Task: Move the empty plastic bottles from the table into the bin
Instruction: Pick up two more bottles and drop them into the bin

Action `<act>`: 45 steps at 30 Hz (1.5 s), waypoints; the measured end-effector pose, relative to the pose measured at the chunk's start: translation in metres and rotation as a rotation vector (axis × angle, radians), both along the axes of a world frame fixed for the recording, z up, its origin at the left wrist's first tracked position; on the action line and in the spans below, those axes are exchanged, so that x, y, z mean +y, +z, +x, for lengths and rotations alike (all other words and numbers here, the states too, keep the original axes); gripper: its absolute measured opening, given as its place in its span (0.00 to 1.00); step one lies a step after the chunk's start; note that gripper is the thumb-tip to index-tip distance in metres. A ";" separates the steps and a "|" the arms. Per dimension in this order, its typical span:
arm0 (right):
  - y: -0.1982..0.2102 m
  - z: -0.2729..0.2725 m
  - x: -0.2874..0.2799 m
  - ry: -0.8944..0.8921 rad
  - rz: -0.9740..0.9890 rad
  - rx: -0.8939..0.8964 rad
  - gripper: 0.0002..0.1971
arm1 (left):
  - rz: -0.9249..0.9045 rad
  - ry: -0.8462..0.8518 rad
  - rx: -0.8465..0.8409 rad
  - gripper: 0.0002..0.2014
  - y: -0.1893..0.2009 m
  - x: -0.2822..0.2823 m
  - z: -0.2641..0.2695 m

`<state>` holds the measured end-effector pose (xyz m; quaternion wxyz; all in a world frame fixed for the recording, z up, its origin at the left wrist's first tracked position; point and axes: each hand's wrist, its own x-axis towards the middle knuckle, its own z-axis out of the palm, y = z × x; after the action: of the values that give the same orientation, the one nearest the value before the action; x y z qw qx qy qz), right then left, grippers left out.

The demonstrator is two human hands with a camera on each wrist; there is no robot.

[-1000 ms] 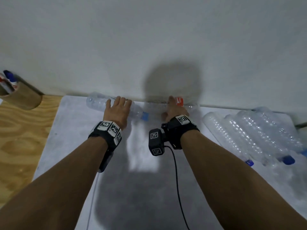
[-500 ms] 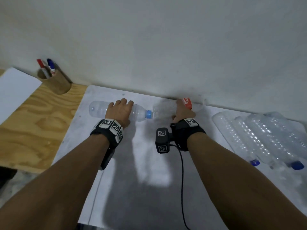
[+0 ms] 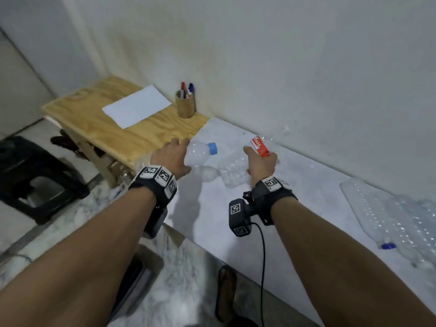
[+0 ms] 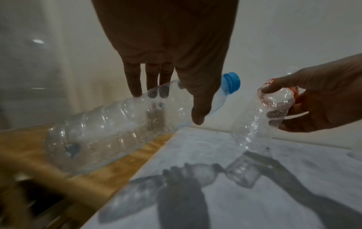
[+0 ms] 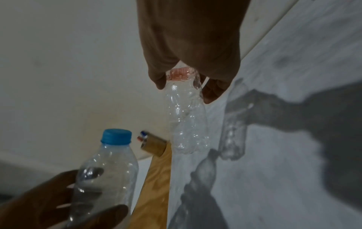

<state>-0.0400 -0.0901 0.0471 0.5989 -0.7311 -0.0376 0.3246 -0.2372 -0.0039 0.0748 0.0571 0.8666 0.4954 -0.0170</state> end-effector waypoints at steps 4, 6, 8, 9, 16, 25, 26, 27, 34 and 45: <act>0.008 -0.086 -0.005 0.171 0.034 -0.052 0.33 | -0.015 0.176 -0.101 0.37 0.011 -0.038 -0.094; 0.007 -0.131 -0.006 0.269 0.040 -0.073 0.32 | -0.011 0.274 -0.165 0.36 0.013 -0.060 -0.142; 0.005 -0.175 -0.009 0.370 0.037 -0.105 0.31 | 0.001 0.389 -0.213 0.35 0.014 -0.081 -0.189; 0.005 -0.197 -0.012 0.427 0.036 -0.125 0.31 | 0.000 0.444 -0.223 0.34 0.012 -0.090 -0.212; -0.038 -0.319 -0.018 0.826 -0.018 -0.292 0.32 | -0.091 0.768 -0.387 0.39 -0.039 -0.139 -0.327; -0.177 -0.409 -0.010 1.233 -0.027 -0.449 0.26 | -0.132 1.085 -0.715 0.39 -0.185 -0.172 -0.374; -0.195 -0.414 -0.008 1.262 -0.014 -0.471 0.26 | -0.133 1.107 -0.761 0.40 -0.203 -0.173 -0.377; -0.214 -0.419 -0.006 1.303 -0.020 -0.489 0.27 | -0.135 1.133 -0.810 0.41 -0.221 -0.174 -0.378; -0.331 -0.436 0.008 1.589 0.058 -0.547 0.30 | -0.119 1.272 -0.888 0.33 -0.336 -0.177 -0.379; -0.434 -0.427 0.006 1.777 -0.011 -0.599 0.26 | -0.220 1.283 -0.929 0.30 -0.429 -0.185 -0.357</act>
<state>-0.4666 -0.0846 -0.3867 0.0933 -0.4903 -0.7334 0.4616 -0.5940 -0.1885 -0.3539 0.3415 0.3206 0.8182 0.3333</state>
